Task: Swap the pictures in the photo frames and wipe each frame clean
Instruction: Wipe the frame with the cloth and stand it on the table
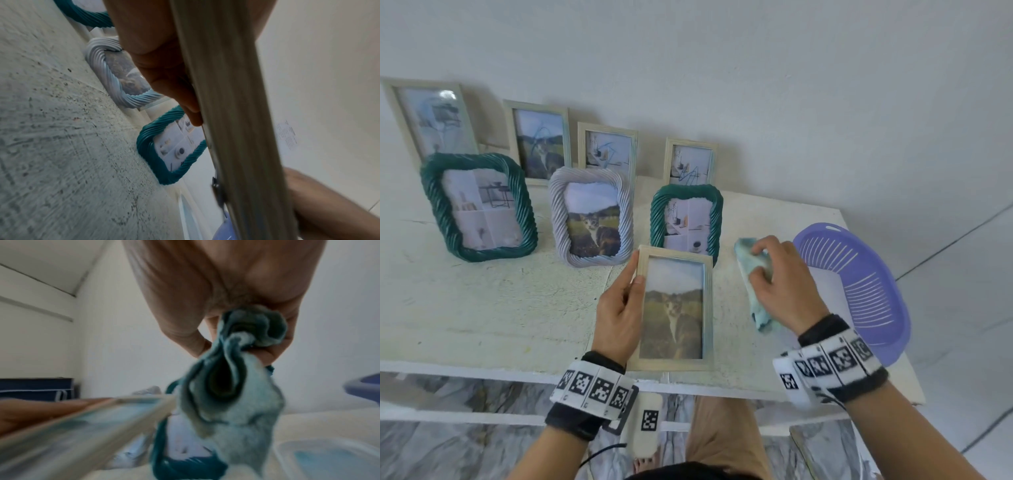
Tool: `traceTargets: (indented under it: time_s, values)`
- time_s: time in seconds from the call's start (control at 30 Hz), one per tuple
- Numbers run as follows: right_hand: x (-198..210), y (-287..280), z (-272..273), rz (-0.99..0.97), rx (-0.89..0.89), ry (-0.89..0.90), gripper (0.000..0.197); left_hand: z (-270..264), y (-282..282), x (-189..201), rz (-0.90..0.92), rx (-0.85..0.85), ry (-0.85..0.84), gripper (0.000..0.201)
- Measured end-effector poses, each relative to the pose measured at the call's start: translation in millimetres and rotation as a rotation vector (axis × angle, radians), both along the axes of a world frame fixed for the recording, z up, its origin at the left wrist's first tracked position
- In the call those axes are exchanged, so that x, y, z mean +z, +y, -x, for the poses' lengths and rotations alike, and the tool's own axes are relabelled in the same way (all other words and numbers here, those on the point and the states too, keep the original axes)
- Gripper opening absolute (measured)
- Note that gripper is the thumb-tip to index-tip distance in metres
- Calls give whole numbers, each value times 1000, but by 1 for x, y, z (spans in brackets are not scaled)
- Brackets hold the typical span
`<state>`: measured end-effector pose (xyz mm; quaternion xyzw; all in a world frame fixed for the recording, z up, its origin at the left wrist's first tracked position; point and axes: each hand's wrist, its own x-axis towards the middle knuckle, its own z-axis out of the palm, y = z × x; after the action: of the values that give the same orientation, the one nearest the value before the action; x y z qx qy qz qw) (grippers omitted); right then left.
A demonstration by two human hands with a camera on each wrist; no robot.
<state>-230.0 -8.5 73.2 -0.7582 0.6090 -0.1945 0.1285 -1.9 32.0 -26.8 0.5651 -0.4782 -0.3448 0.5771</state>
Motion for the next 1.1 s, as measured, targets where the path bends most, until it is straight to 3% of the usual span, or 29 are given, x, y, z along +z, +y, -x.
traceTargets:
  time_s: [0.27, 0.5, 0.6, 0.67, 0.7, 0.73, 0.83, 0.93, 0.97, 1.03, 1.1]
  values:
    - [-62, -89, -4, -272, -321, 276, 33, -7, -7, 0, -8, -6, 14, 43]
    - [-97, -97, 3, -453, -370, 299, 43, -3, -17, 6, -20, -1, 14, 42]
    - [-88, -81, 0, -382, -318, 307, 51, 2, -19, 11, -20, -7, 27, 41]
    - [-78, -65, -3, -230, -224, 146, 45, 5, -20, 16, -19, -21, 29, 39]
    - [-73, -56, -5, -200, -177, -16, 41, 7, -21, 18, -19, -26, 47, 36]
    - [-67, -46, -7, -242, -154, -244, 37, 9, -22, 19, -21, -26, 64, 32]
    - [-50, -14, -14, -606, -160, -934, 31, 13, -25, 23, -17, -9, 120, 21]
    - [-41, 8, -15, -724, -131, -1262, 29, 18, -24, 30, -65, -37, 209, 16]
    - [-40, 13, -14, -719, -120, -1337, 27, 21, -23, 33, -111, -75, 225, 21]
    - [-35, 21, -15, -682, -86, -1403, 28, 25, -21, 37, -217, -194, 170, 56]
    - [-29, 30, -17, -614, -1, -1336, 31, 29, -20, 36, -314, -307, 169, 93]
